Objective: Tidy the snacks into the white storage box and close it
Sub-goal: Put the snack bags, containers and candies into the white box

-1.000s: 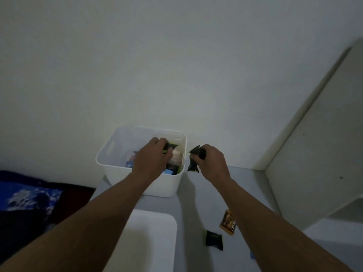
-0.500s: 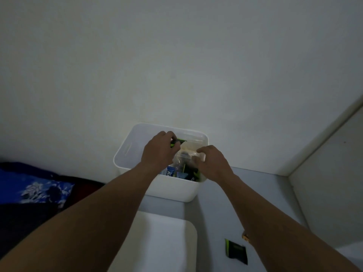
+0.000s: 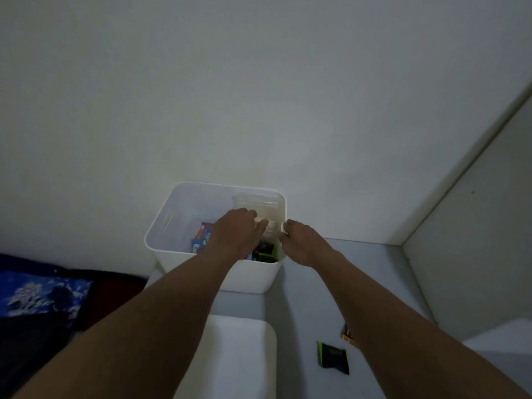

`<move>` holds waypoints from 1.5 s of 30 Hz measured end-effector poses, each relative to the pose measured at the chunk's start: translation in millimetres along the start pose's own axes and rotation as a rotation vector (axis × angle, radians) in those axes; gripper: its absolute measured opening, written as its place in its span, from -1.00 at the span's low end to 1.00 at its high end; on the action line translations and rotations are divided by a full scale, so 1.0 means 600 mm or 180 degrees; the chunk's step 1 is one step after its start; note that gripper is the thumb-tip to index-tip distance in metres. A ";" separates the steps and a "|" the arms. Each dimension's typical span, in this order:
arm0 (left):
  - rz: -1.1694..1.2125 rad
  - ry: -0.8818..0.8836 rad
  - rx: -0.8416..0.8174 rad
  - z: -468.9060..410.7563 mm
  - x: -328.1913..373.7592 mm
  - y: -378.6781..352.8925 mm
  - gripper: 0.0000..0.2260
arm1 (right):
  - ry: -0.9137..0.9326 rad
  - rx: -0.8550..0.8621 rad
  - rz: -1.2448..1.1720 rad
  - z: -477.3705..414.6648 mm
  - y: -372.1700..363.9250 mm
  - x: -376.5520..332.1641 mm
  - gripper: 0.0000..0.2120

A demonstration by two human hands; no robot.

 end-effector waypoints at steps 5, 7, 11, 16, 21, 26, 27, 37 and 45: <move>-0.0069 -0.0340 0.0317 0.067 0.024 -0.011 -0.63 | -0.0100 -0.0094 0.0250 0.054 0.012 0.031 -0.45; -0.0311 -0.0695 0.0552 0.103 0.051 -0.022 -0.66 | -0.0138 -0.0076 0.0310 0.080 0.014 0.062 -0.38; -0.0099 -0.1127 0.0694 0.184 0.122 -0.074 -0.73 | -0.0323 -0.0122 0.0242 0.139 -0.005 0.154 -0.38; 0.0332 -0.0855 -0.0495 0.257 0.192 -0.207 -0.75 | -0.0833 -0.0283 0.0039 0.211 -0.070 0.303 -0.42; 0.0227 -0.0501 -0.1193 0.292 0.232 -0.332 -0.58 | -0.1512 -0.0419 0.0008 0.270 -0.150 0.423 -0.37; 0.0141 -0.0358 -0.0939 0.304 0.236 -0.386 -0.59 | -0.1485 -0.0190 0.0161 0.300 -0.246 0.452 -0.30; 0.0114 -0.0365 -0.0864 0.301 0.236 -0.392 -0.58 | -0.1395 0.0001 0.0172 0.299 -0.259 0.455 -0.30; -0.0726 -0.0980 -0.0610 0.275 0.269 -0.412 -0.44 | -0.0582 0.0373 0.0055 0.220 -0.235 0.467 -0.50; -0.0329 -0.0438 -0.0004 0.257 0.286 -0.439 -0.58 | -0.0201 0.0923 0.0073 0.225 -0.246 0.504 -0.76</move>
Point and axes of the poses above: each hand's wrist, its own z-axis away from the middle knuckle, its own y-axis out of the back of the hand, x = y × z, the point moved 1 cm from there along -z, towards the middle knuckle, and after that the axes turned 2 degrees about z, right-handed, at the moved point
